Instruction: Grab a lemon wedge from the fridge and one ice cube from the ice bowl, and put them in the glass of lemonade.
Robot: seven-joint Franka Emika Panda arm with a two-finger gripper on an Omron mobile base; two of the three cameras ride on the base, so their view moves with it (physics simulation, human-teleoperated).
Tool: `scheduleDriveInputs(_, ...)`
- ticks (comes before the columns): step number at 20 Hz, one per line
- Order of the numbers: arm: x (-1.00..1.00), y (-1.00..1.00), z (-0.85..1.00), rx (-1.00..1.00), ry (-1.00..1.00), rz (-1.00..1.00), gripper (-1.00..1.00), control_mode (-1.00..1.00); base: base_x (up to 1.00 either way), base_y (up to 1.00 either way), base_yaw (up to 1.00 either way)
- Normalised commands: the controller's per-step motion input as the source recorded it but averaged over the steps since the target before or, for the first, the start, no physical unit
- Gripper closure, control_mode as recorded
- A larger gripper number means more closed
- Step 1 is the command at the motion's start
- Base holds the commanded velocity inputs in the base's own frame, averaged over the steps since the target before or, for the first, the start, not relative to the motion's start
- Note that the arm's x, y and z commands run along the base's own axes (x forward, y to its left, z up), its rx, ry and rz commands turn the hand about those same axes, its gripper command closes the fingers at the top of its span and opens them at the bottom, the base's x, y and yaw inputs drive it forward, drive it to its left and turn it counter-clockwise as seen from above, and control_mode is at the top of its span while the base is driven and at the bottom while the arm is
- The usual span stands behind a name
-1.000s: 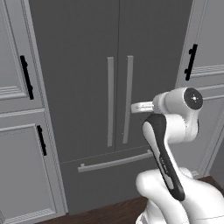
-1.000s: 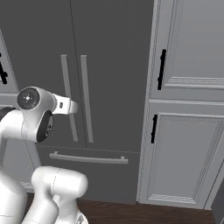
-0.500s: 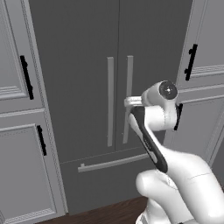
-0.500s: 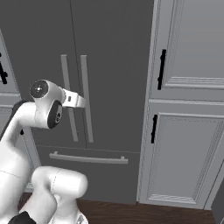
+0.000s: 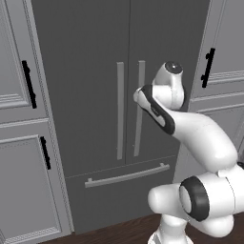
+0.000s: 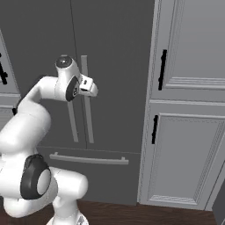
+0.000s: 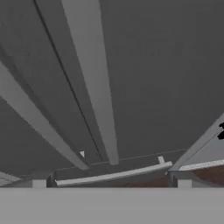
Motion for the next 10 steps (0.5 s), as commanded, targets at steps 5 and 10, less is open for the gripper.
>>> scheduleDriveInputs(5, 0.99, -0.01, -0.15, 0.07, 0.03, 0.04, -1.00, -1.00, 0.00, 0.00, 0.00)
scheduleDriveInputs(10, 0.01, 0.06, 0.13, 0.01, -0.12, 0.00, -1.00, -1.00, 0.00, 0.00, 0.00)
